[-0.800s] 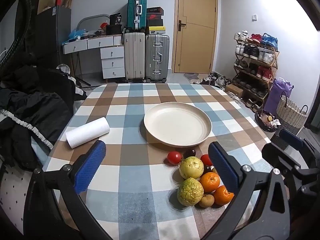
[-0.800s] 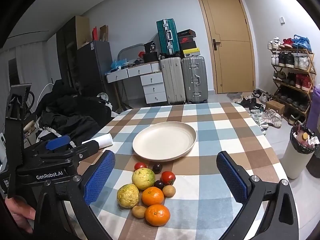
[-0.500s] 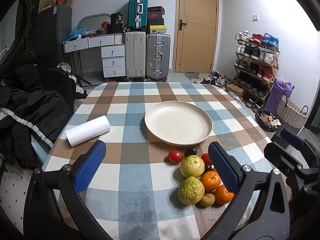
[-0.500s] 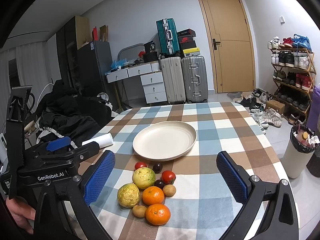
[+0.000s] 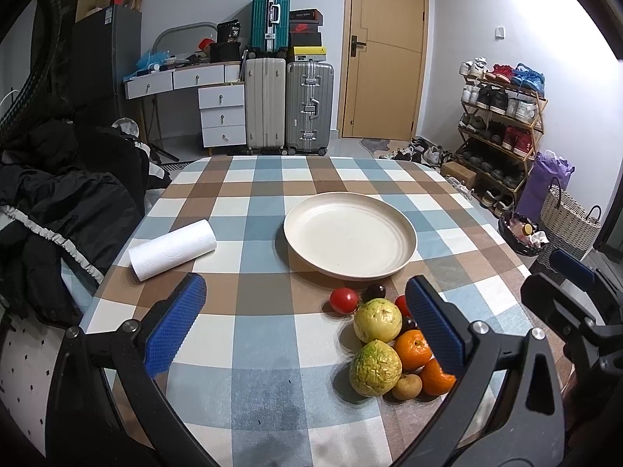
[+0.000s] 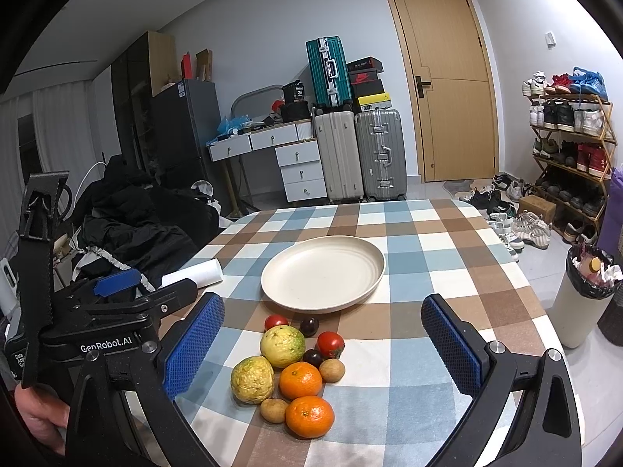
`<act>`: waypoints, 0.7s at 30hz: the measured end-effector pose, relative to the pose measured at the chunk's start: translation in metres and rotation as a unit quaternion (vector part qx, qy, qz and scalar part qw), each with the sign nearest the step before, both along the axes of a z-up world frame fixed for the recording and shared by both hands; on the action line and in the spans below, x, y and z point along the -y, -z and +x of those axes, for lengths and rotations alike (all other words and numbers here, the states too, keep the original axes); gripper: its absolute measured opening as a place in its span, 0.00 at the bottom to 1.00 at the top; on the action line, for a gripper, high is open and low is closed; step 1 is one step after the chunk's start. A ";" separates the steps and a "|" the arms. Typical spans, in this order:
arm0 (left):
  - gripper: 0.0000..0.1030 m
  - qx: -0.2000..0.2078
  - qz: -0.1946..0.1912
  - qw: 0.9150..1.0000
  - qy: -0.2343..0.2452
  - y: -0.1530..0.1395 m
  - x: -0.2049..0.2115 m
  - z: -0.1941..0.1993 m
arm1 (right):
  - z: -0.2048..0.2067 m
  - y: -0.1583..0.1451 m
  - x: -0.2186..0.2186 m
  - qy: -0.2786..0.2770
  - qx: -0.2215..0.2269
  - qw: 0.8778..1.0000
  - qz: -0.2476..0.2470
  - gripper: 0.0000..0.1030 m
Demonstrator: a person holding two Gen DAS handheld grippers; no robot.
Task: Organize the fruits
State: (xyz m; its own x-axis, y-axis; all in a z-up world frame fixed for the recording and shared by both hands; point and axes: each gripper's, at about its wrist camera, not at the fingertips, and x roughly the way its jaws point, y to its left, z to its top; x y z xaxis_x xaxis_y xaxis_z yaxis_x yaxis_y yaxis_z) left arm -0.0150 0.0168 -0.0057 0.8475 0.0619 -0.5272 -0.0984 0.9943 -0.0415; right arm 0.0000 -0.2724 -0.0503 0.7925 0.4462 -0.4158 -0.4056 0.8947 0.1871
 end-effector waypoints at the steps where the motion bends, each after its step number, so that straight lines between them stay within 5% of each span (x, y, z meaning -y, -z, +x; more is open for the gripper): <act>1: 0.99 0.000 0.000 1.000 0.001 -0.001 0.000 0.000 | 0.000 0.000 0.001 0.000 0.001 1.000 0.001 1.00; 9: 0.99 -0.005 -0.008 1.000 0.003 0.012 -0.004 -0.003 | 0.000 0.003 0.004 -0.006 -0.007 1.000 0.010 1.00; 18: 0.99 -0.018 -0.027 0.999 0.002 0.026 -0.013 -0.002 | 0.008 0.028 0.010 -0.045 -0.086 0.994 0.045 1.00; 21: 0.99 -0.026 -0.034 0.999 0.002 0.030 -0.015 0.000 | 0.009 0.041 0.011 -0.055 -0.081 0.995 0.036 1.00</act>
